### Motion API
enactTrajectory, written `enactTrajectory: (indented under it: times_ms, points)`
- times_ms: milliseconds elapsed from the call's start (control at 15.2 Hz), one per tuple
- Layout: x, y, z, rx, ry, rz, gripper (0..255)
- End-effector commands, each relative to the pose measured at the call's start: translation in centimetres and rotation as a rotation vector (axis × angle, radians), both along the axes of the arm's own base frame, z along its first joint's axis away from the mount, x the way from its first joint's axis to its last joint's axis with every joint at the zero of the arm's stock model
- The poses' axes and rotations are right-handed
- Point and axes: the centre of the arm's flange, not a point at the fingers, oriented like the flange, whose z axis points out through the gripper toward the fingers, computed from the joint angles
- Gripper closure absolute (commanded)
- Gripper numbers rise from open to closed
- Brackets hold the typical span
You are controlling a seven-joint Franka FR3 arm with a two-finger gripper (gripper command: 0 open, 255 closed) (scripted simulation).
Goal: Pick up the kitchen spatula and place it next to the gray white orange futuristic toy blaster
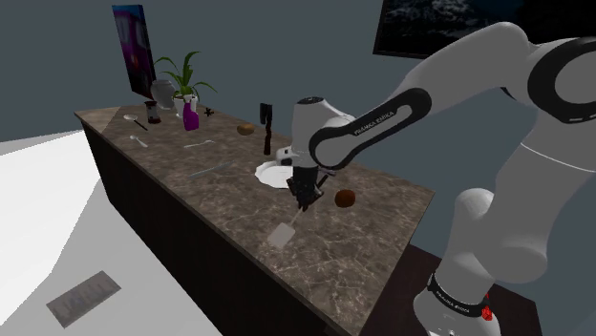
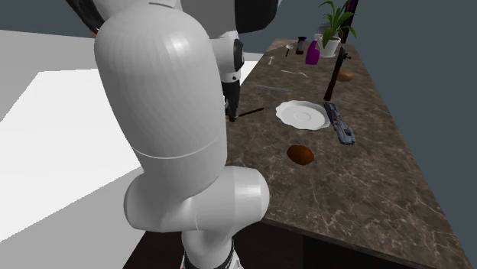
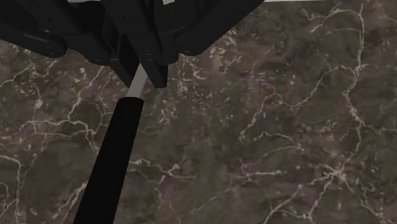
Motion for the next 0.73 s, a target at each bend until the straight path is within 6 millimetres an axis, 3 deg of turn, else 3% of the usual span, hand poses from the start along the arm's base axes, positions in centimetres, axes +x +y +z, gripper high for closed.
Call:
enactTrajectory:
  times_ms: [0, 660]
  points:
    - [-0.1, 0.1, 0.8, 0.0, 0.0, 0.0, 255]
    - [0.7, -13.1, 0.8, 0.0, 0.0, 0.0, 255]
